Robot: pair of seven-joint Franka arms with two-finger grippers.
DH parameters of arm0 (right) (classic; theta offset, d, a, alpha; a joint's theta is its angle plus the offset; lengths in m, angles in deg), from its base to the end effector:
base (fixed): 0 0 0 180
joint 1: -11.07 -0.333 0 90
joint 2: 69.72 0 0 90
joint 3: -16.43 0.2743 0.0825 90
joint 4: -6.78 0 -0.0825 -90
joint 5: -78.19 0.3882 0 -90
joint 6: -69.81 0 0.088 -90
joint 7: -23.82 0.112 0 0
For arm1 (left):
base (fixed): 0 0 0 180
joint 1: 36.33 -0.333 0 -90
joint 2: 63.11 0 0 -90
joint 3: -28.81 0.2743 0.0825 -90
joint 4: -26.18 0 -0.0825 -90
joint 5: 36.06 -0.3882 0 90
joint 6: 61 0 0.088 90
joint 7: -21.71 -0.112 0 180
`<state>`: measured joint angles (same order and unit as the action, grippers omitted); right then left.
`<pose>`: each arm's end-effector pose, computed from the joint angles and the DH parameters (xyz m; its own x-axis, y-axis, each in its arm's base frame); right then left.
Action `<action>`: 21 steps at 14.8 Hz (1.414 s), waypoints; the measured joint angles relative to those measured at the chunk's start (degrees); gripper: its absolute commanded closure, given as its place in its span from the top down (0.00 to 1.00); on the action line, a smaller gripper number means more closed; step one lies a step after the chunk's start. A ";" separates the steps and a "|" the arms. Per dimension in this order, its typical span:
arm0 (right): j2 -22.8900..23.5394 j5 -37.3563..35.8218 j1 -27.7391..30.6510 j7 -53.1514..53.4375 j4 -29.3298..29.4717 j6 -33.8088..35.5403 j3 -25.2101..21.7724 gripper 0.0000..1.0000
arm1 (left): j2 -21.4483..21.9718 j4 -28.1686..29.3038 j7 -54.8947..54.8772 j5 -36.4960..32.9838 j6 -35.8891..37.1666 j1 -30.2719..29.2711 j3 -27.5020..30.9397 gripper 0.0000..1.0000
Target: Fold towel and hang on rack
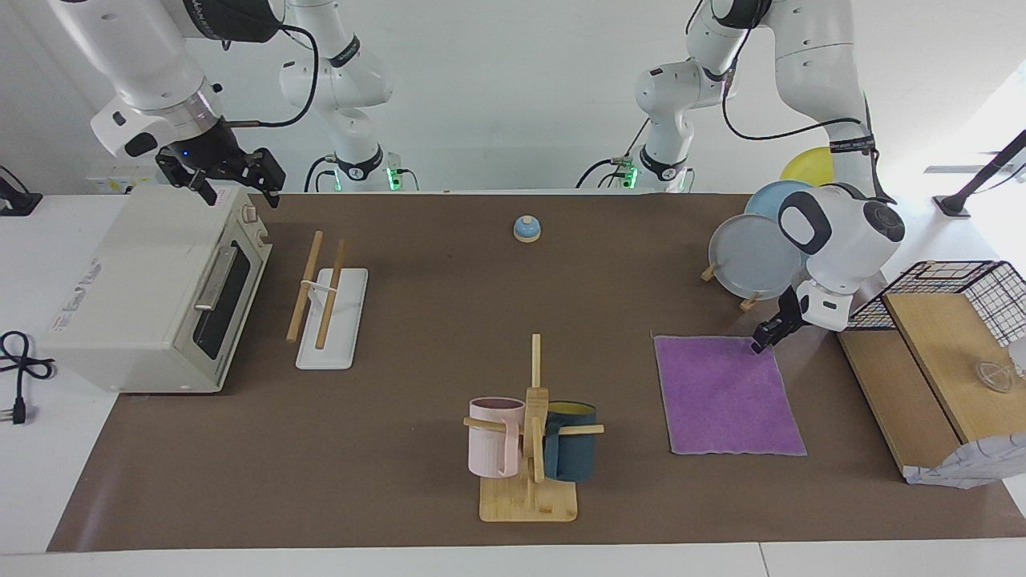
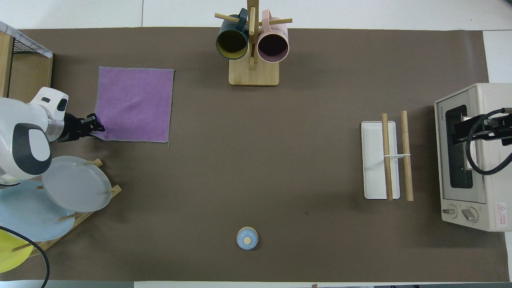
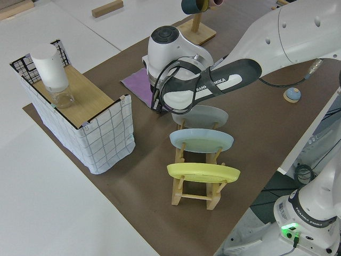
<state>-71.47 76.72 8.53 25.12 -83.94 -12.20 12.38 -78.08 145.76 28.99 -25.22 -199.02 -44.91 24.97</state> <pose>0.5343 -0.0178 0.5773 0.9913 -0.0521 -0.1206 -0.0493 -0.9984 0.0262 0.5780 0.0461 0.2572 0.9383 0.3446 0.0297 0.3362 -0.9288 0.1561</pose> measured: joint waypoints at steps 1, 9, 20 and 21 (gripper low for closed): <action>0.00 0.00 0.00 0.00 0.00 0.00 0.00 1.00 | -0.03 0.00 0.00 0.00 0.00 0.00 0.00 0.00; 0.00 0.00 0.00 0.00 0.00 0.00 0.00 1.00 | -0.10 -0.26 -6.83 -0.96 0.09 0.22 -0.40 0.00; 0.00 0.00 0.00 0.00 0.00 0.00 0.00 1.00 | 4.04 -10.62 -10.39 -20.03 17.52 17.01 -1.26 0.00; 0.00 0.00 0.00 0.00 0.00 0.00 0.00 1.00 | 4.02 -10.07 -9.67 -20.34 17.51 18.85 -1.26 0.00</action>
<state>-71.47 76.72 8.53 25.12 -83.94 -12.20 12.38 -74.06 135.70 19.31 -45.55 -181.51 -26.06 23.71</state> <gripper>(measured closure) 0.000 0.982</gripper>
